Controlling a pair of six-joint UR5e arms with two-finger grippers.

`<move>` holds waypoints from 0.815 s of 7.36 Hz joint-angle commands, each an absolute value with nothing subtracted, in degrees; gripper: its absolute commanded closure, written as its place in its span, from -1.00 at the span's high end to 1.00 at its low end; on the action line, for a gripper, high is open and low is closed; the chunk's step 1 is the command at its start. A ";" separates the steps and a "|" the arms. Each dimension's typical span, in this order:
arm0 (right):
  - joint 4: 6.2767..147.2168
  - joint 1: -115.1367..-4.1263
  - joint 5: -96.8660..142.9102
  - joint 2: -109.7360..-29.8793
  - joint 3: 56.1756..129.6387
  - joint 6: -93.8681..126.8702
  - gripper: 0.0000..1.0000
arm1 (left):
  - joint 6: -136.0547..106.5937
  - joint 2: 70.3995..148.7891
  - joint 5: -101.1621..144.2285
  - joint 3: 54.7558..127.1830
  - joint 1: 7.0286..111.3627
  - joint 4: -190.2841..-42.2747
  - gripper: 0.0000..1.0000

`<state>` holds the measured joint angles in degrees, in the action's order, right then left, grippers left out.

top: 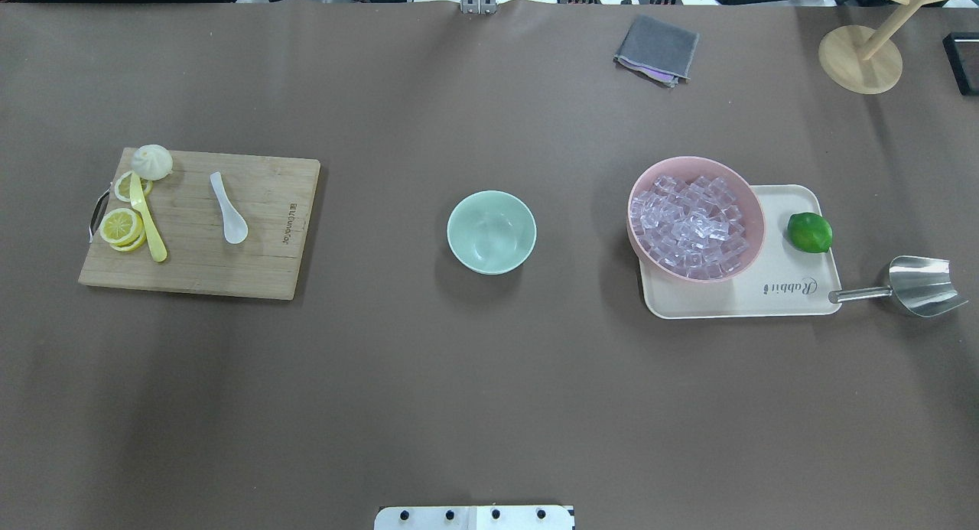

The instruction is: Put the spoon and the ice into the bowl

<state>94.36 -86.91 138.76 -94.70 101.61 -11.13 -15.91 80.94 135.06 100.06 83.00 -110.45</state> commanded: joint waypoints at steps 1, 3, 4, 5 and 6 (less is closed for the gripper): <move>94.22 -85.18 146.04 -92.56 103.43 -6.63 1.00 | -15.91 84.52 135.26 100.11 81.40 -110.74 0.96; 94.22 -78.17 143.89 -89.85 110.28 6.53 1.00 | -23.32 89.18 135.00 100.11 76.39 -110.57 0.96; 94.22 -73.87 140.83 -88.35 112.48 11.72 0.99 | -27.21 92.34 135.09 98.89 74.90 -109.96 0.96; 94.22 -70.44 138.19 -85.72 113.02 15.95 0.98 | -30.47 94.11 134.91 98.62 72.01 -109.86 0.96; 94.22 -66.57 136.08 -83.08 113.03 19.74 0.97 | -37.37 97.35 134.56 98.61 68.85 -109.95 0.96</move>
<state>94.22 -71.50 139.06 -86.32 112.36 14.31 -30.25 93.71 134.89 98.87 72.55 -110.00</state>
